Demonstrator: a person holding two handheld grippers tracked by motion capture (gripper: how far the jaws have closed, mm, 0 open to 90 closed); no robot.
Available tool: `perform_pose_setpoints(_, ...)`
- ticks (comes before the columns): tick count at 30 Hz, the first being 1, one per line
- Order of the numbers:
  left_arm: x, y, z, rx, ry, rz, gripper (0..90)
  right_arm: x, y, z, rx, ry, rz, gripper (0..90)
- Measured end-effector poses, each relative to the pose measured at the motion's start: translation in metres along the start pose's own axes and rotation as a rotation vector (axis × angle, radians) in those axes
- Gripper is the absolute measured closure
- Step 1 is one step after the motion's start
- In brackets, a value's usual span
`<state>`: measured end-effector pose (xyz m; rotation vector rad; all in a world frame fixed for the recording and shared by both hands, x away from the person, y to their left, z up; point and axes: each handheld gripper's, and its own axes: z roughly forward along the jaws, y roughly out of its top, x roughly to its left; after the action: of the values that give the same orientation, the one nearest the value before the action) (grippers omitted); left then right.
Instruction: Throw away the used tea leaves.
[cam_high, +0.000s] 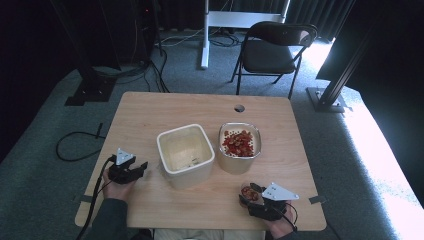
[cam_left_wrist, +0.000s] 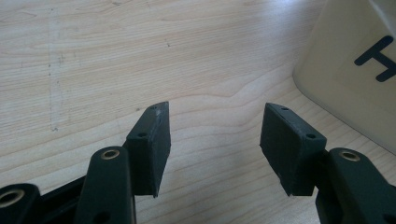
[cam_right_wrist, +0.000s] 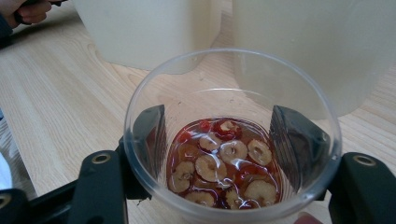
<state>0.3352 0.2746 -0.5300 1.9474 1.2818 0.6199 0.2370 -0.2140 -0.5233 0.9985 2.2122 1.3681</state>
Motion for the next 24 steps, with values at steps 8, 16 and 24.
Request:
perform_pose_setpoints(8, -0.001, 0.0, 0.0, 0.003, -0.007, 0.005, 43.7, -0.002, 0.0, -0.002, 0.003, -0.038, 0.002, 36.8)
perform_pose_setpoints(16, -0.001, 0.0, 0.001, 0.003, -0.012, 0.006, 43.7, -0.003, 0.003, -0.007, 0.003, -0.057, 0.001, 37.7)
perform_pose_setpoints(24, -0.001, 0.0, 0.001, 0.002, -0.019, 0.0, 43.8, -0.009, 0.01, -0.012, -0.024, -0.065, 0.012, 38.3)
